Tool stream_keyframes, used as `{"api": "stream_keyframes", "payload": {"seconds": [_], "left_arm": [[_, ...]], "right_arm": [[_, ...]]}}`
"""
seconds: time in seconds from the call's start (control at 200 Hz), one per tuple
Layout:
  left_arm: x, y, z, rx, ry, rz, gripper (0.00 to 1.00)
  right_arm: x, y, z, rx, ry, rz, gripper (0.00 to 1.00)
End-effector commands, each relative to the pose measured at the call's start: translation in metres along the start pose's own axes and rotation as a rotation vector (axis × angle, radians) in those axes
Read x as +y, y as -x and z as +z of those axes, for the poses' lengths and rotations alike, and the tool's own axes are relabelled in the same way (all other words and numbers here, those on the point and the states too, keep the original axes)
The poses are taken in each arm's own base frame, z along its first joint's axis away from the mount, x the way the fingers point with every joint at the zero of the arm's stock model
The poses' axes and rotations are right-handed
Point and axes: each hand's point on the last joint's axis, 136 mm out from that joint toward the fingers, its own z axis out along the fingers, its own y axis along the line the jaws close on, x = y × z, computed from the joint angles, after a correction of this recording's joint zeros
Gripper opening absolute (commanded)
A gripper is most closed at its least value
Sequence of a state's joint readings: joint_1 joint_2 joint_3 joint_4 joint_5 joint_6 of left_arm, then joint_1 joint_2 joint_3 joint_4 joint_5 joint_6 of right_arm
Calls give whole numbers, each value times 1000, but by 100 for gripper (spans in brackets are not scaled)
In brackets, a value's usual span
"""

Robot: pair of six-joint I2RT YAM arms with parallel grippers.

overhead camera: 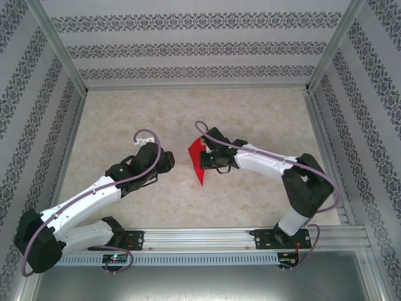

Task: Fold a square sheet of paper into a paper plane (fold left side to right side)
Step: Turn over the paper plane at the center of the table, then pick up the paper plane at the center of the table.

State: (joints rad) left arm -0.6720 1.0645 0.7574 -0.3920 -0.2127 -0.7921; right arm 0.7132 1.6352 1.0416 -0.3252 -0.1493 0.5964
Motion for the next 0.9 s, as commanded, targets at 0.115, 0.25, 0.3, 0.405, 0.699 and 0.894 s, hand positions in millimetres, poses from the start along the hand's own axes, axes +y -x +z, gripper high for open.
{"api": "stream_keyframes", "payload": {"seconds": [0.115, 0.25, 0.3, 0.405, 0.699, 0.894], "left_arm": [[7, 6, -5, -17, 23, -4, 61], [6, 6, -5, -13, 22, -4, 62], [5, 5, -4, -11, 20, -3, 62], [4, 6, -4, -6, 23, 2, 62], [3, 13, -5, -23, 35, 14, 63], [1, 18, -4, -46, 28, 10, 79]], "right_arm": [[-9, -14, 15, 42, 191, 96, 0], [-37, -20, 23, 55, 176, 160, 2], [-46, -21, 22, 51, 143, 159, 8], [-64, -24, 14, 57, 49, 129, 18], [-95, -21, -39, 30, -257, 22, 45], [-37, -27, -37, 38, -108, -42, 58]]}}
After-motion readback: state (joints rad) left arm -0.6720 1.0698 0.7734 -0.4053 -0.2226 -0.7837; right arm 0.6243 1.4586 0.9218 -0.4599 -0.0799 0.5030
